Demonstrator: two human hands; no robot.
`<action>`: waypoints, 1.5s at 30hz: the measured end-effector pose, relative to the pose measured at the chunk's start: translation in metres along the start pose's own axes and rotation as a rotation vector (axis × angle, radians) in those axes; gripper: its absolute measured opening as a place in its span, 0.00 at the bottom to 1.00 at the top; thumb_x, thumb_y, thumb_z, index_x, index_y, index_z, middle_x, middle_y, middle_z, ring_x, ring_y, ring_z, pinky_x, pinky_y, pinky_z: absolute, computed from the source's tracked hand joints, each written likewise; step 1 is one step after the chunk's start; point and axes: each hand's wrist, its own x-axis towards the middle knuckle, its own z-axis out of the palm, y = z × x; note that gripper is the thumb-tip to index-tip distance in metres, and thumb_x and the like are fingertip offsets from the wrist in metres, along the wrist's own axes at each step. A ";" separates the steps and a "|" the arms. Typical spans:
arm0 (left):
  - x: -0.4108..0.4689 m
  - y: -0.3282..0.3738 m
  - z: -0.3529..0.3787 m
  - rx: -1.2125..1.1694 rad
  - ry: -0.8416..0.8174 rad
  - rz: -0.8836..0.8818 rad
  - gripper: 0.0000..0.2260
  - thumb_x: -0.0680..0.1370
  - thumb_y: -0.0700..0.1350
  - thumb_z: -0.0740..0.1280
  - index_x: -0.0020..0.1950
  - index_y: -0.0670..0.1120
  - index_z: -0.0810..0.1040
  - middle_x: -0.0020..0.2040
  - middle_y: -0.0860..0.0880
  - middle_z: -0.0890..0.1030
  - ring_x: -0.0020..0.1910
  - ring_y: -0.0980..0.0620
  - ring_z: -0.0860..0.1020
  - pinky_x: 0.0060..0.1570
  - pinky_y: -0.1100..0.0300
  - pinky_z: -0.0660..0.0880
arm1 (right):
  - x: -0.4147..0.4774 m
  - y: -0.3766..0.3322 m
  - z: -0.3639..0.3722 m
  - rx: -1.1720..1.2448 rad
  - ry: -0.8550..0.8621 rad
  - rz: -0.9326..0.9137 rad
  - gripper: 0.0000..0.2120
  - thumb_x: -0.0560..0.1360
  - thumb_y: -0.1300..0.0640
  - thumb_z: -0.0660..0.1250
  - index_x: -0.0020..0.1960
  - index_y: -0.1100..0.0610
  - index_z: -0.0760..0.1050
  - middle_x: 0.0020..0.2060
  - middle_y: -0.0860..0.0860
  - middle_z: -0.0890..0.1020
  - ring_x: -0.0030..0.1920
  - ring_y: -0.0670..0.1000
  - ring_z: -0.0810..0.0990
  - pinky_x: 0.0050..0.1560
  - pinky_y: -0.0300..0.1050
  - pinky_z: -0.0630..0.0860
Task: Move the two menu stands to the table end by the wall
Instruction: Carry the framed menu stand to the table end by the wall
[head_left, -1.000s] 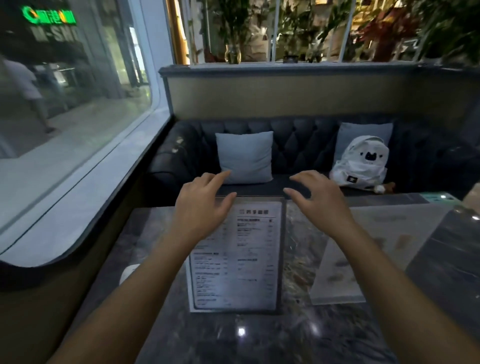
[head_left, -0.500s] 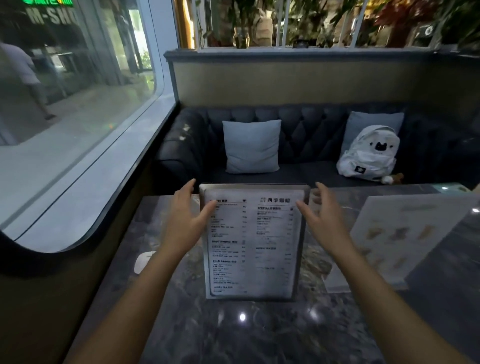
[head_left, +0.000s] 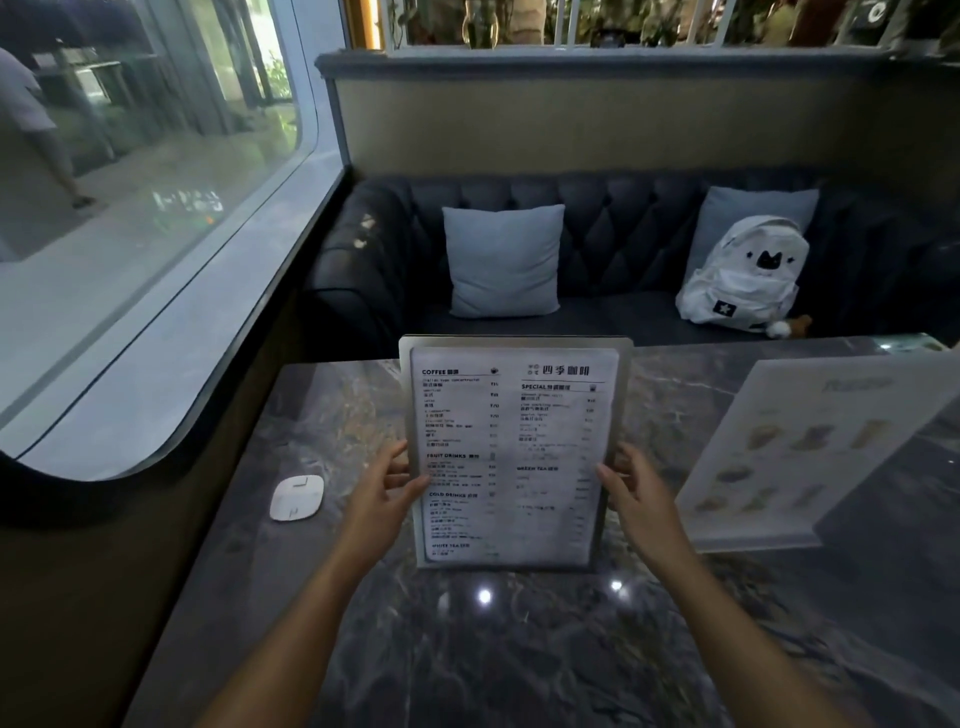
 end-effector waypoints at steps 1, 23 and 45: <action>0.000 -0.003 0.000 0.003 0.007 0.005 0.16 0.75 0.37 0.66 0.58 0.53 0.73 0.49 0.48 0.80 0.49 0.50 0.78 0.47 0.58 0.77 | 0.000 0.001 0.000 0.002 0.002 -0.002 0.15 0.77 0.53 0.60 0.61 0.55 0.68 0.53 0.52 0.77 0.55 0.53 0.77 0.54 0.55 0.77; -0.020 -0.004 -0.012 -0.037 0.141 -0.104 0.14 0.75 0.31 0.61 0.40 0.50 0.69 0.36 0.47 0.69 0.40 0.49 0.76 0.33 0.61 0.81 | 0.013 -0.016 0.016 -0.104 0.013 -0.024 0.04 0.77 0.58 0.59 0.50 0.57 0.71 0.47 0.53 0.78 0.48 0.54 0.78 0.51 0.61 0.78; -0.213 0.009 -0.080 0.032 0.820 -0.280 0.15 0.74 0.33 0.65 0.38 0.53 0.71 0.34 0.49 0.70 0.34 0.51 0.72 0.40 0.48 0.78 | -0.015 -0.069 0.158 -0.095 -0.580 -0.397 0.05 0.77 0.56 0.58 0.50 0.55 0.72 0.45 0.48 0.78 0.45 0.49 0.77 0.42 0.46 0.75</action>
